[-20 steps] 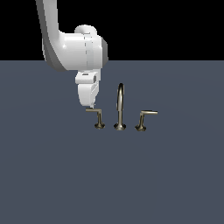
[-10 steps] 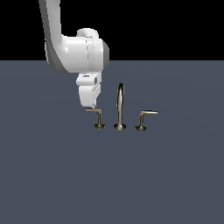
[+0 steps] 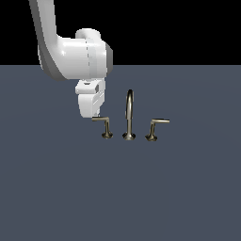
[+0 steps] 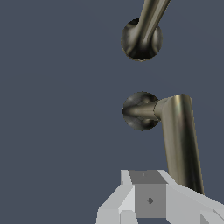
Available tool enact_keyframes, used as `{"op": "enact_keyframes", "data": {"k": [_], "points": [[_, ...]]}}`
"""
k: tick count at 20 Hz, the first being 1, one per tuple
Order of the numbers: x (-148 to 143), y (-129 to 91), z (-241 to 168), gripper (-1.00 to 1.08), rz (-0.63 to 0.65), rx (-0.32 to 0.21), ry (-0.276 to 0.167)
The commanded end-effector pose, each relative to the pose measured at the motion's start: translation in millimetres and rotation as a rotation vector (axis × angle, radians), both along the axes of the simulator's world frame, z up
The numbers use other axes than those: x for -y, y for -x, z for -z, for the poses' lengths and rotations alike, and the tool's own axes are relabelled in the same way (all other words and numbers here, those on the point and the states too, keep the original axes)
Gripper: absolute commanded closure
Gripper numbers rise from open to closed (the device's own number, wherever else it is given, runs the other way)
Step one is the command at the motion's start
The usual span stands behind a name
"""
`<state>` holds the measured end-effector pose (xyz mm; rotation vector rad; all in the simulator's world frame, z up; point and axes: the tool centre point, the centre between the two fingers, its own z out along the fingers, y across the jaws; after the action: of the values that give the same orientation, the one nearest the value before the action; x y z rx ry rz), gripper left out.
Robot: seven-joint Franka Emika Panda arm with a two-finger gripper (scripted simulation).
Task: Turn on the faucet by rotating a designated handle.
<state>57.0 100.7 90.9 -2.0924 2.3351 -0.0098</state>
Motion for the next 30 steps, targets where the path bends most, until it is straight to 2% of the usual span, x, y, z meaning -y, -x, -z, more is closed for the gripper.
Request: {"op": "enact_keyframes", "data": {"k": [1, 2, 18, 20, 30], "points": [[-8.1, 9.5, -0.1, 1.08, -0.007, -0.009, 0.0], [-0.3, 1.4, 0.0, 1.08, 0.002, 0.001, 0.0], [-1.0, 53.4, -0.1, 1.08, -0.007, -0.009, 0.0], [-1.7, 46.2, 0.1, 1.08, -0.006, 0.0, -0.004], [28.1, 71.9, -0.1, 1.08, -0.007, -0.007, -0.001]]}}
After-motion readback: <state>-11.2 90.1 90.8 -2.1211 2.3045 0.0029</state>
